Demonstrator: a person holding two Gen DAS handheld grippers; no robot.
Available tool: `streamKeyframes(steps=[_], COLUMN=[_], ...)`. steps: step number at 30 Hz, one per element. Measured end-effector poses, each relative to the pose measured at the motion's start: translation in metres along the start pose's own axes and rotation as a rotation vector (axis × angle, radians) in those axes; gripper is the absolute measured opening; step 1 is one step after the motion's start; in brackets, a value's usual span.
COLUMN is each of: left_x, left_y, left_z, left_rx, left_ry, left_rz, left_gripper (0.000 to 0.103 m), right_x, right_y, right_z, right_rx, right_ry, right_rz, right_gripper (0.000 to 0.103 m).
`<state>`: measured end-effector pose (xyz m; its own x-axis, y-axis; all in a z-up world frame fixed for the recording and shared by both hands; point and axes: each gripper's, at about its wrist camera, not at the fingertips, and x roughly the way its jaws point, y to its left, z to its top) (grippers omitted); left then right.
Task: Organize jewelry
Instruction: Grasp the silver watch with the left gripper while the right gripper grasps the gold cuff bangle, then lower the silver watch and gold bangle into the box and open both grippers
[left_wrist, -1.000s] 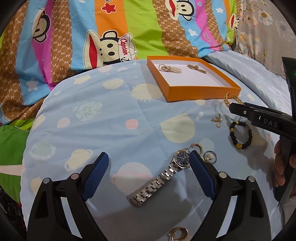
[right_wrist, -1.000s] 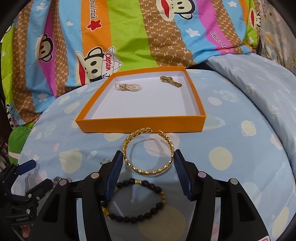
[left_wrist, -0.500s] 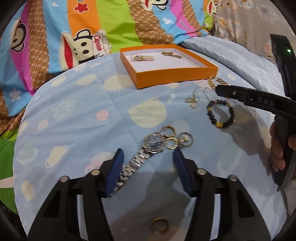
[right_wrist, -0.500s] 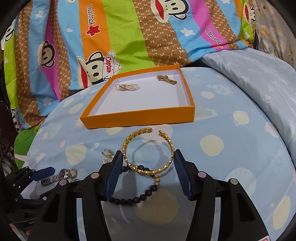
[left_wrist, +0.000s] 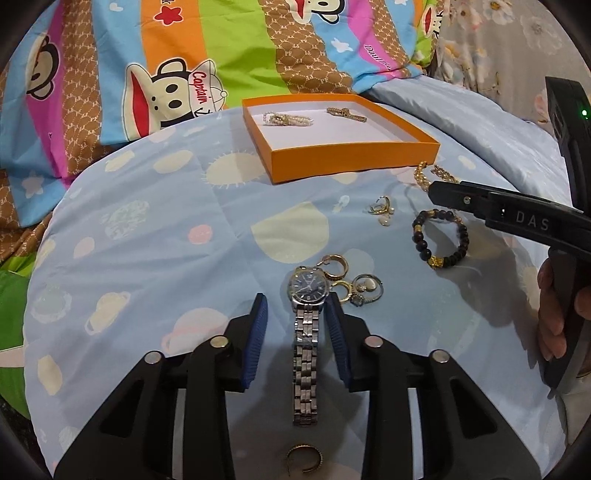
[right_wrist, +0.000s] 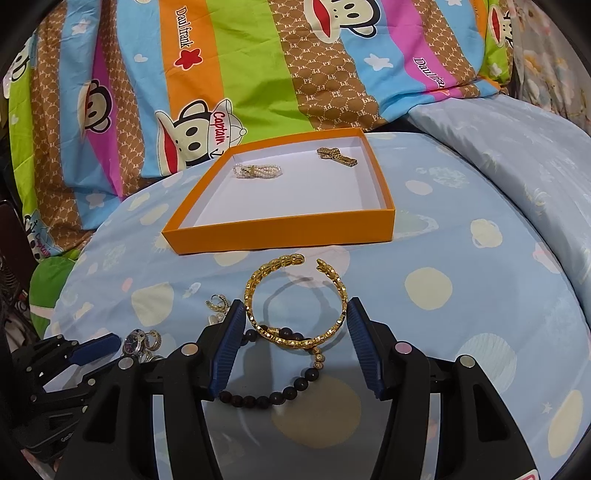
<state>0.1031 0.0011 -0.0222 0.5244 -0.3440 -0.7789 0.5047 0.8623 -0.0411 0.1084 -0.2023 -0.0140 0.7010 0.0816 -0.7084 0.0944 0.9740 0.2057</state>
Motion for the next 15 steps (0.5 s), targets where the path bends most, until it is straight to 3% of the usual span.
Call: streamKeyframes(steps=[1, 15], left_x=[0.0, -0.025], left_y=[0.0, 0.008], left_z=[0.0, 0.005], left_rx=[-0.001, -0.044], left_ry=[-0.002, -0.059], left_rz=[-0.009, -0.025], left_gripper=[0.018, 0.016], right_x=[0.0, -0.014], right_y=[0.0, 0.002], right_z=[0.0, 0.003], right_rx=[0.0, -0.009], right_ry=[0.0, -0.047], right_rz=[0.001, 0.019], right_gripper=[0.055, 0.055])
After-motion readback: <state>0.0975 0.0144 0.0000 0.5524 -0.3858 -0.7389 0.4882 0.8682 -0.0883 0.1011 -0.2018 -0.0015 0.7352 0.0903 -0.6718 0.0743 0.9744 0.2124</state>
